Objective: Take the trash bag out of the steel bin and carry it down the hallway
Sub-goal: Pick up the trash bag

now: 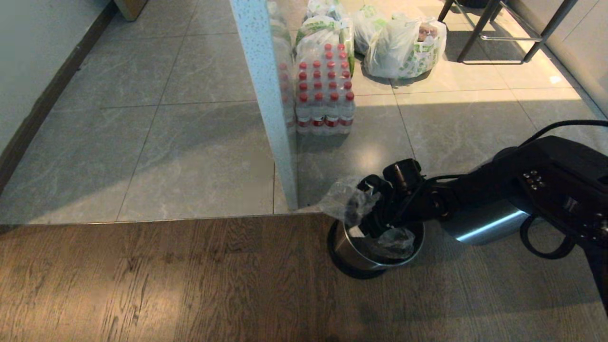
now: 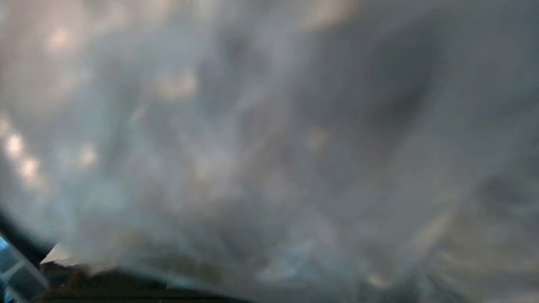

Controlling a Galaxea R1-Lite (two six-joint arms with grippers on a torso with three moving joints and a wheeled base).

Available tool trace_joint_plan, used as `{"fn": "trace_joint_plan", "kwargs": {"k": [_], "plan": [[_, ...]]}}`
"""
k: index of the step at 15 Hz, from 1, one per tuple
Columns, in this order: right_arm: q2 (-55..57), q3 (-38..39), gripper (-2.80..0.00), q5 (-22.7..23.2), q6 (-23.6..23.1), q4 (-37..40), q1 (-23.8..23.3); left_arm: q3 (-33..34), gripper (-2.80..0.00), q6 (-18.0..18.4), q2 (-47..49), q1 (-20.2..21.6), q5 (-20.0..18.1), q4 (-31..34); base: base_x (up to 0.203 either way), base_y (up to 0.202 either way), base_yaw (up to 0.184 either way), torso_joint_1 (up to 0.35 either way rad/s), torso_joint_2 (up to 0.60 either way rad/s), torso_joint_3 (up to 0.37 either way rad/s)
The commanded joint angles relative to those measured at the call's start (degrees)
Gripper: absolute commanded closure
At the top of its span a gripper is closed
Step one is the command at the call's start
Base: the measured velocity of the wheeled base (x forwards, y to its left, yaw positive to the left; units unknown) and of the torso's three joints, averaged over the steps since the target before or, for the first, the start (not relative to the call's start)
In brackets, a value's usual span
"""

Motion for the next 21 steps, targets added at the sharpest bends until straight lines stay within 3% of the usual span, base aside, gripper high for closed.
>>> {"fn": "trace_joint_plan", "kwargs": {"k": [1,10,20,21], "plan": [[1.8,-0.8,-2.80,0.1,-0.1,-1.1,0.0,0.1,0.00,0.0,0.0,0.0,0.0,0.0,0.000,0.000,0.000,0.000,0.00,0.000],[5.0,-3.1,-2.80,0.1,-4.7,-4.0,-0.2,0.1,0.00,0.0,-0.1,0.0,0.0,0.0,0.000,0.000,0.000,0.000,0.00,0.000],[6.7,-4.0,-2.80,0.3,-4.9,-6.9,-0.2,0.1,0.00,0.0,0.0,0.0,0.0,0.0,0.000,0.000,0.000,0.000,0.00,0.000],[6.7,-4.1,0.00,0.6,-4.9,-6.9,-0.1,0.1,0.00,0.0,0.0,0.0,0.0,0.0,0.000,0.000,0.000,0.000,0.00,0.000]]}}
